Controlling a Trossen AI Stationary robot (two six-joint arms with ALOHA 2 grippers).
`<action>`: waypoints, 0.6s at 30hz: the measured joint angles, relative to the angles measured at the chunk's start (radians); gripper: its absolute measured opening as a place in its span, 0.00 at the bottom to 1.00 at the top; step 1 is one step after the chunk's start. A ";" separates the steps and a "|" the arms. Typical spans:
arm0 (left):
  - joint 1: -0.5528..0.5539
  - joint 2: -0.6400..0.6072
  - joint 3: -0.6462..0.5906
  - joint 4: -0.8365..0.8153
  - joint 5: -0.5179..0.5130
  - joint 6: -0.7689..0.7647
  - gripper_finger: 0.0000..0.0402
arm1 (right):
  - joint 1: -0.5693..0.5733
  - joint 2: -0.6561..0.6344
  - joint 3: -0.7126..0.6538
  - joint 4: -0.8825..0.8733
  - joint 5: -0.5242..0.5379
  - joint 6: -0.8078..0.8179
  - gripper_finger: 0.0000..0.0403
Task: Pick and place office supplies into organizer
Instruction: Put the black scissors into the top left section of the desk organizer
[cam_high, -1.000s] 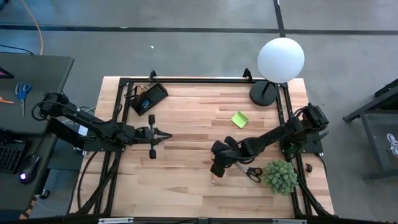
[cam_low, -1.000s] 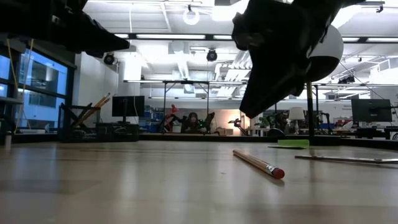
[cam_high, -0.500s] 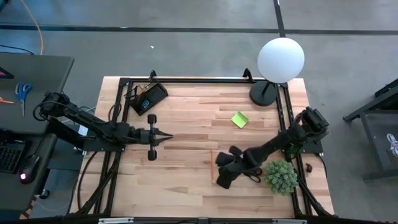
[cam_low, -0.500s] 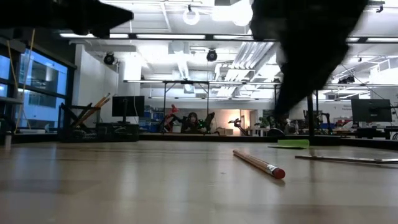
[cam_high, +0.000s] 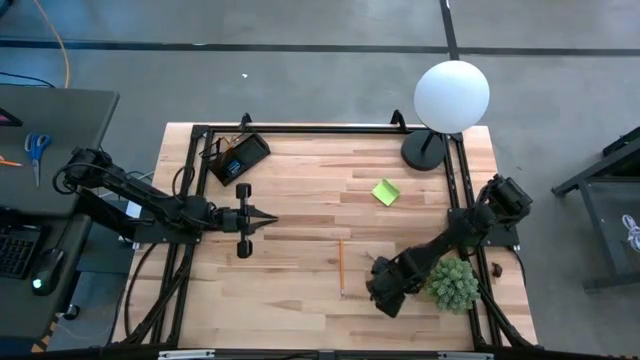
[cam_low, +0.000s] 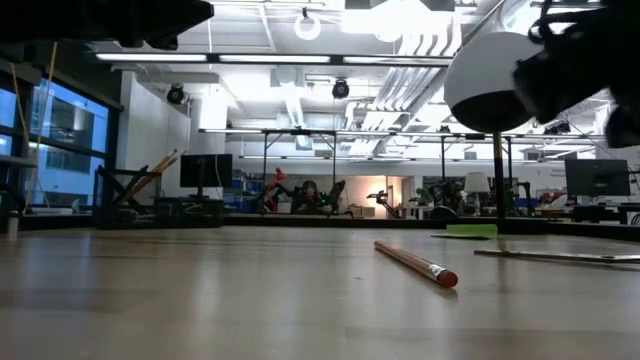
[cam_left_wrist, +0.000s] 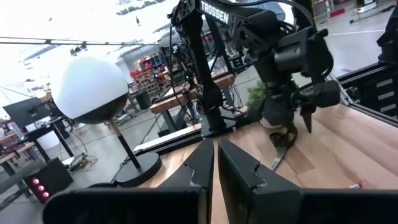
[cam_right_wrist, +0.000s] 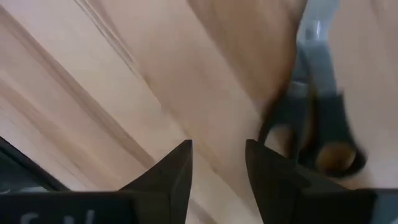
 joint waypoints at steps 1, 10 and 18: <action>0.000 0.000 0.000 0.000 0.000 0.000 0.03 | 0.013 0.000 0.000 -0.005 -0.013 0.024 0.35; 0.000 0.000 0.000 -0.007 0.000 -0.021 0.03 | 0.107 0.000 -0.007 -0.081 0.012 0.171 0.35; 0.000 0.000 0.000 -0.011 0.000 -0.038 0.03 | 0.117 0.000 -0.045 -0.093 0.096 0.177 0.35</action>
